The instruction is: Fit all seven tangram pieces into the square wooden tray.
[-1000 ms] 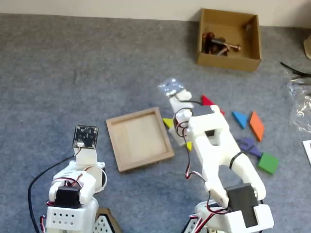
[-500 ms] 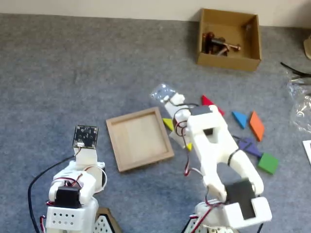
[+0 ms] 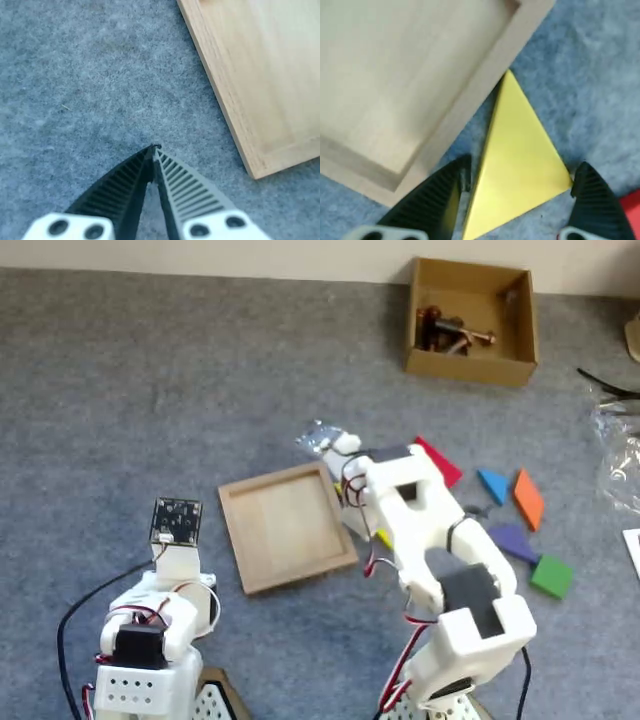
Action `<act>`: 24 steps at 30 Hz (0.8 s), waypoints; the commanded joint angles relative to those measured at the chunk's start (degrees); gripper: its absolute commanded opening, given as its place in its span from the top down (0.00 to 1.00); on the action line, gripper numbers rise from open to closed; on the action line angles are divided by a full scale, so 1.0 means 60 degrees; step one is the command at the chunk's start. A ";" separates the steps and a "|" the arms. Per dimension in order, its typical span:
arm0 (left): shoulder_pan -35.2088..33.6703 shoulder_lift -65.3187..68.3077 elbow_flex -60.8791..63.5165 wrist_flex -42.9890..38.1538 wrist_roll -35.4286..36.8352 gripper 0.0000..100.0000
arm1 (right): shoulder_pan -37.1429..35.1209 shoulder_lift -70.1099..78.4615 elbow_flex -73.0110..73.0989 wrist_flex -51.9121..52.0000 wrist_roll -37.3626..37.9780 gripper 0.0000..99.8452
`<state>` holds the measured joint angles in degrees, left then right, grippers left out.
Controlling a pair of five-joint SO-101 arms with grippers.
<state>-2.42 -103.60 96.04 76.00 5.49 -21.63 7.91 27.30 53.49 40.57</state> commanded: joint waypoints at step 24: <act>0.0139 -0.0066 0.0183 -0.0015 0.0073 0.99 | -0.0066 -0.0051 -0.0725 0.0125 -0.1788 0.69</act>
<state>-2.42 -103.60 96.04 76.00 5.49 -21.71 8.09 26.07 54.55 31.96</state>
